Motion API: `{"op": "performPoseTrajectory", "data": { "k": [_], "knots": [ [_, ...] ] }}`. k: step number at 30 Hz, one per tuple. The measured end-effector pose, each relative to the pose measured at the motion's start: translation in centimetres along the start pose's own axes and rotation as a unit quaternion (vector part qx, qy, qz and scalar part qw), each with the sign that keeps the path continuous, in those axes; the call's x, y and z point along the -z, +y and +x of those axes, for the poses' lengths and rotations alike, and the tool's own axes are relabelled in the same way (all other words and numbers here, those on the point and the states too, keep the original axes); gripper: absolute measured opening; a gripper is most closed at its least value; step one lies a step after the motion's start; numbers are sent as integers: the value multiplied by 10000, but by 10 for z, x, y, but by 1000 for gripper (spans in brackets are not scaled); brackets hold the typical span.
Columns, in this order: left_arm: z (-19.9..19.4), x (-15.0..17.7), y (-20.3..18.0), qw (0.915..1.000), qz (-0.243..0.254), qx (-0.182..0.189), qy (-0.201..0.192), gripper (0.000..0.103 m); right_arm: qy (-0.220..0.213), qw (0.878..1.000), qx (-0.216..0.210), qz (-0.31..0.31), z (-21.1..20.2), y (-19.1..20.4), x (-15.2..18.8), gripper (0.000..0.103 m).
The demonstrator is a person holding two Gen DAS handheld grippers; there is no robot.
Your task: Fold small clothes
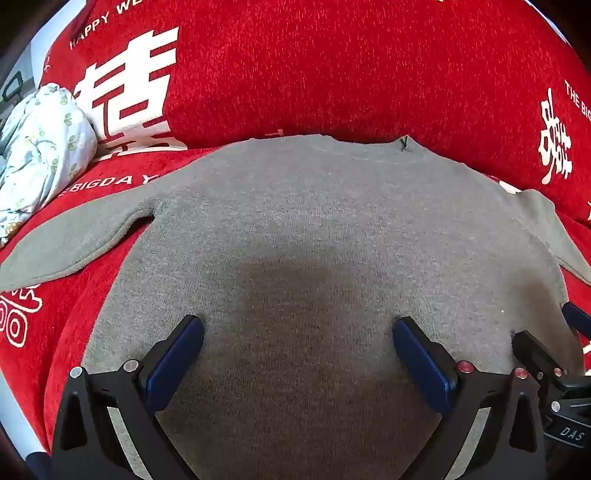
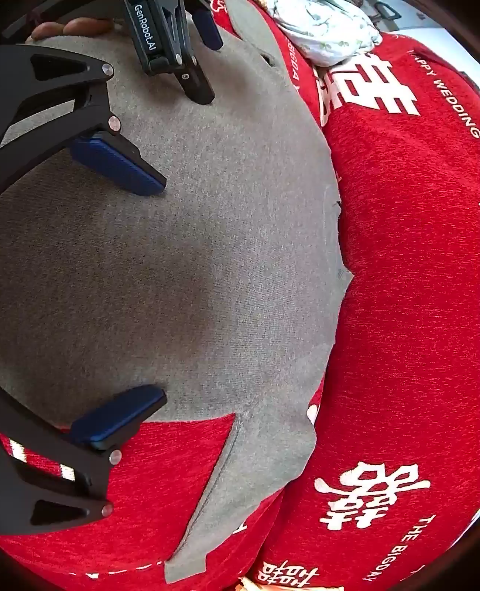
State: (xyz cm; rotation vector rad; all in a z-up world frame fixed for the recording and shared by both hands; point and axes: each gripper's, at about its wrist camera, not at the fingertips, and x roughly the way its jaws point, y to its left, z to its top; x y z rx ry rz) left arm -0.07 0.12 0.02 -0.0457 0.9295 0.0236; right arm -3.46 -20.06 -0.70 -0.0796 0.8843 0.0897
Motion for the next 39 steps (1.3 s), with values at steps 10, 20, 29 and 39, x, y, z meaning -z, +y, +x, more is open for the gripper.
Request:
{"op": "performPoseTrajectory", "data": {
  "k": [10, 20, 29, 39],
  "knots": [
    [-3, -4, 3, 10000, 22, -53, 21, 103, 20, 9999, -110, 79, 3, -7, -2, 103],
    [2, 1, -1, 9999, 66, -55, -52, 103, 103, 9999, 112, 28, 3, 1, -4, 103],
    [2, 2, -2, 9999, 67, -88, -82, 103, 290, 9996, -40, 15, 11, 2, -14, 103],
    [0, 2, -5, 9998, 42, -204, -57, 103, 260, 9995, 121, -112, 10, 7, -14, 103]
  ]
}}
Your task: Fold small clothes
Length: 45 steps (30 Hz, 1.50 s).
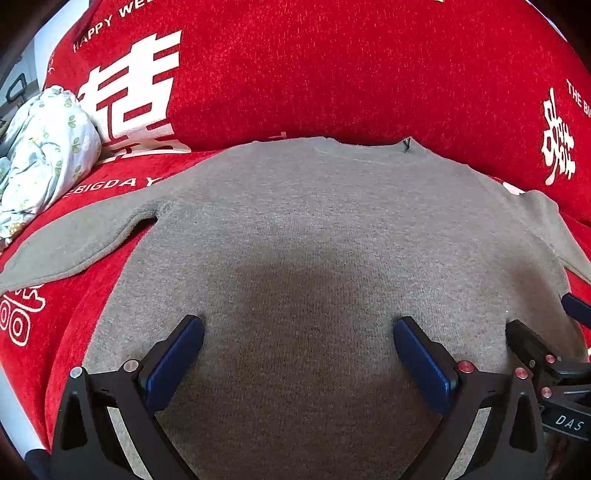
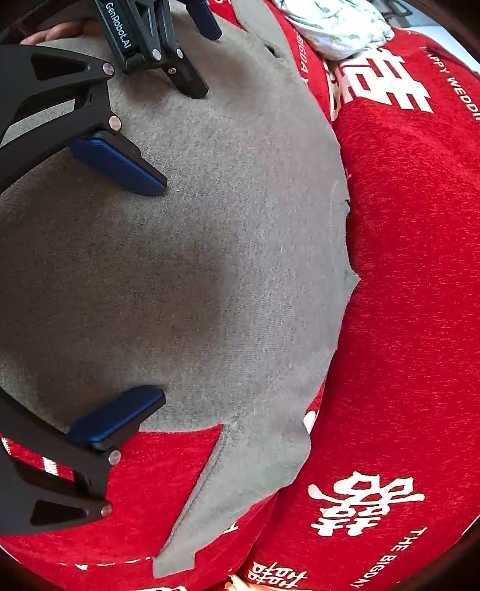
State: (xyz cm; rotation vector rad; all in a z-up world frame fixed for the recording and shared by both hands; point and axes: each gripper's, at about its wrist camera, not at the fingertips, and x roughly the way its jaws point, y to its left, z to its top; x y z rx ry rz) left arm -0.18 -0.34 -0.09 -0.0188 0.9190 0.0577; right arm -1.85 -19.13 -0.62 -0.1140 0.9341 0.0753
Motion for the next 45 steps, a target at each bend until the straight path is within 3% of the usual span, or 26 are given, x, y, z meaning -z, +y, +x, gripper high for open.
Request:
{"op": "performPoseTrajectory", "data": {
  "k": [12, 18, 24, 33, 39, 45],
  "knots": [
    [-2, -4, 3, 9995, -140, -45, 296, 103, -1, 9999, -124, -34, -3, -1, 2, 103],
    [-8, -4, 1, 9986, -210, -301, 392, 103, -108, 9995, -288, -64, -10, -4, -1, 103],
    [-26, -8, -2, 9978, -122, -655, 26, 103, -559, 9978, -347, -44, -28, -4, -5, 103],
    [-48, -20, -5, 9964, -118, -717, -435, 103, -1004, 9948, -174, 68, -42, -13, -8, 103],
    [-53, -22, -17, 9945, 85, -846, -618, 103, -1055, 9943, -84, 89, -43, -17, -8, 103],
    [-54, -23, -26, 9936, 199, -842, -730, 103, -956, 9942, -336, 348, -38, -27, -9, 103]
  ]
}}
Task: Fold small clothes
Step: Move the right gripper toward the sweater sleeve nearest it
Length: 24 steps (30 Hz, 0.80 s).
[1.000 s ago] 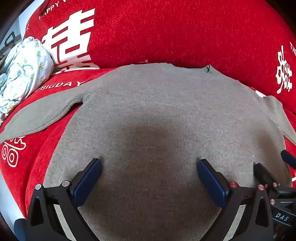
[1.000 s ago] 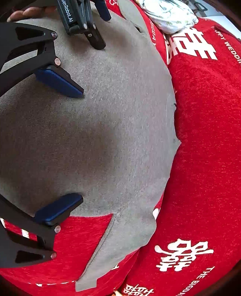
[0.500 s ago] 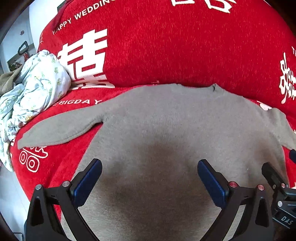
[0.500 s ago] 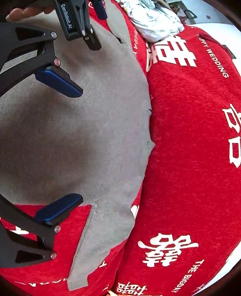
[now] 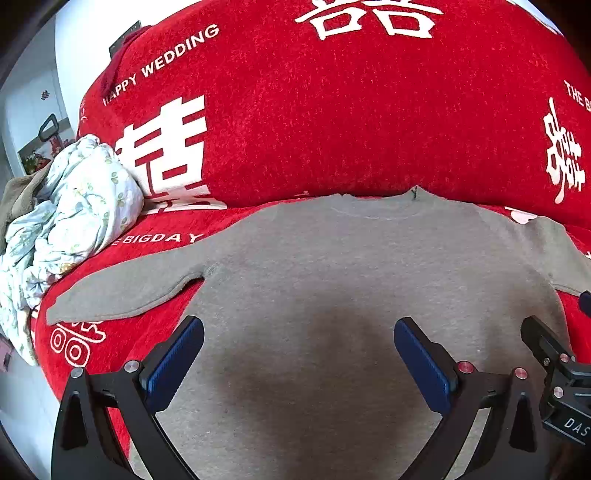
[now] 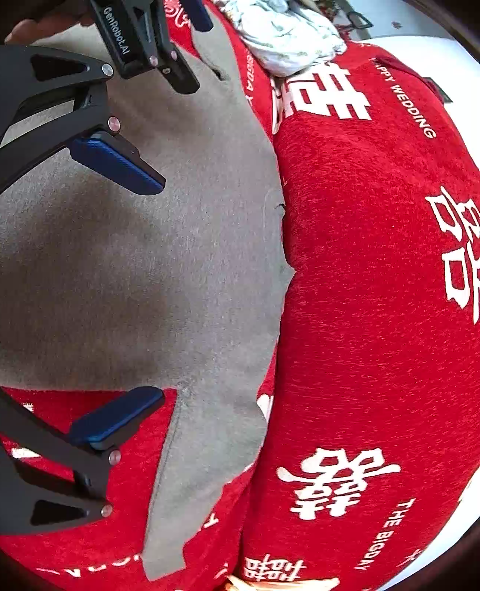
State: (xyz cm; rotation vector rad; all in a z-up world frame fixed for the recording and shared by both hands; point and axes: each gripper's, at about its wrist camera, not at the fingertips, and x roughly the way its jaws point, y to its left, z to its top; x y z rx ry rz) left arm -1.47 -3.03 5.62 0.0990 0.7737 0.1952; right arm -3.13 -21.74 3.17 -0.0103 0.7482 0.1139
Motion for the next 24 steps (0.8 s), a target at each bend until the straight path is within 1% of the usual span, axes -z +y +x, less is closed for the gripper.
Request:
{"op": "performPoseTrajectory", "data": {
  "k": [5, 11, 17, 24],
  "knots": [
    [1, -4, -7, 10000, 5, 33, 22, 103, 2, 10000, 5, 33, 0, -4, -1, 103],
    [1, -8, -17, 10000, 71, 56, 18, 103, 29, 9998, -7, 201, 1, -18, -7, 103],
    [1, -14, -30, 9998, 192, 88, -7, 103, -1, 9997, 103, 222, 2, -31, -16, 103],
    [1, -21, -45, 9995, 284, 148, -26, 103, -15, 9993, 42, 370, 2, -45, -18, 103]
  ]
}}
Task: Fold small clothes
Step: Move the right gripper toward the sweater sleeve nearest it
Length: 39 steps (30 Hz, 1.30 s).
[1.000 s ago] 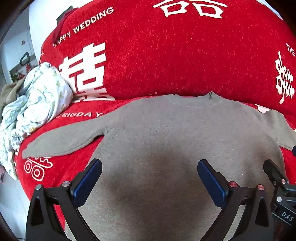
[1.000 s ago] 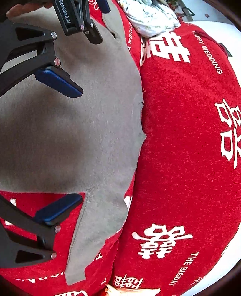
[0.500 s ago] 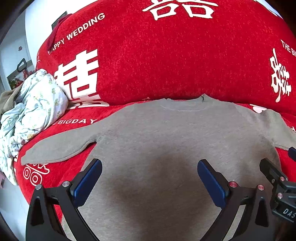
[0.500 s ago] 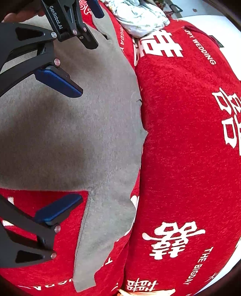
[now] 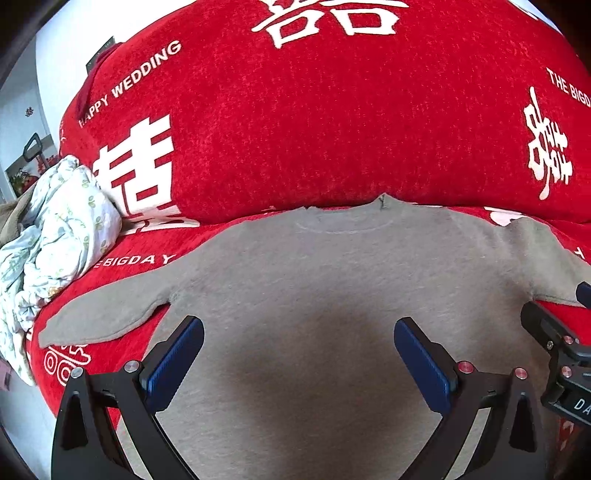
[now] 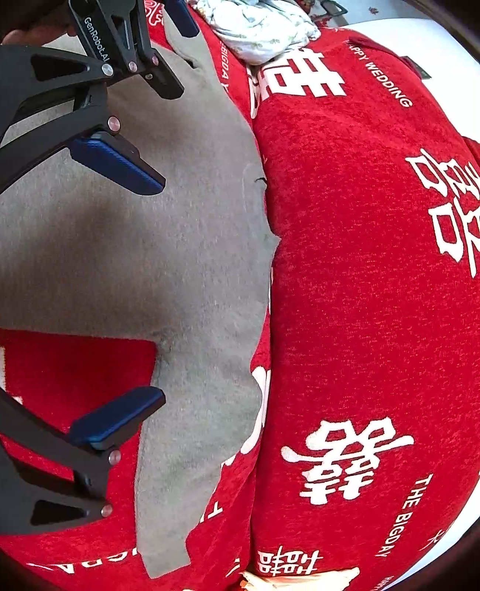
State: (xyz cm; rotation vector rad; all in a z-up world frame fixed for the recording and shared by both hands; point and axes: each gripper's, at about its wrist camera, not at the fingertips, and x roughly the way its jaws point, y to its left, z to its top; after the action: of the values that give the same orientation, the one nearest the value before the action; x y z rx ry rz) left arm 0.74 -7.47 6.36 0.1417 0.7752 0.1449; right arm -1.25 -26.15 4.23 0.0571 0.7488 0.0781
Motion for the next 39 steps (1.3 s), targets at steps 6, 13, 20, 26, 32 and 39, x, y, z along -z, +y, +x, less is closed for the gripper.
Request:
{"op": "performPoseTrajectory", "data": {
  "k": [6, 13, 20, 26, 32, 39],
  "knots": [
    [-1, -7, -18, 9999, 130, 68, -38, 103, 20, 9999, 76, 151, 1, -15, -1, 103],
    [0, -14, -42, 9995, 251, 197, -28, 103, 47, 9989, 216, 419, 1, -43, -5, 103],
    [1, -18, -65, 9989, 352, 295, -1, 103, 45, 9969, 391, 684, 0, -73, -8, 103],
    [3, -24, -86, 9982, 427, 424, 52, 103, 91, 9935, 593, 969, 1, -103, -6, 103],
    [4, -27, -109, 9969, 502, 593, 97, 103, 102, 9887, 766, 1283, -2, -136, -1, 103],
    [10, -26, -135, 9955, 579, 716, 235, 103, 80, 9833, 882, 1588, -5, -166, 1, 103]
  ]
}}
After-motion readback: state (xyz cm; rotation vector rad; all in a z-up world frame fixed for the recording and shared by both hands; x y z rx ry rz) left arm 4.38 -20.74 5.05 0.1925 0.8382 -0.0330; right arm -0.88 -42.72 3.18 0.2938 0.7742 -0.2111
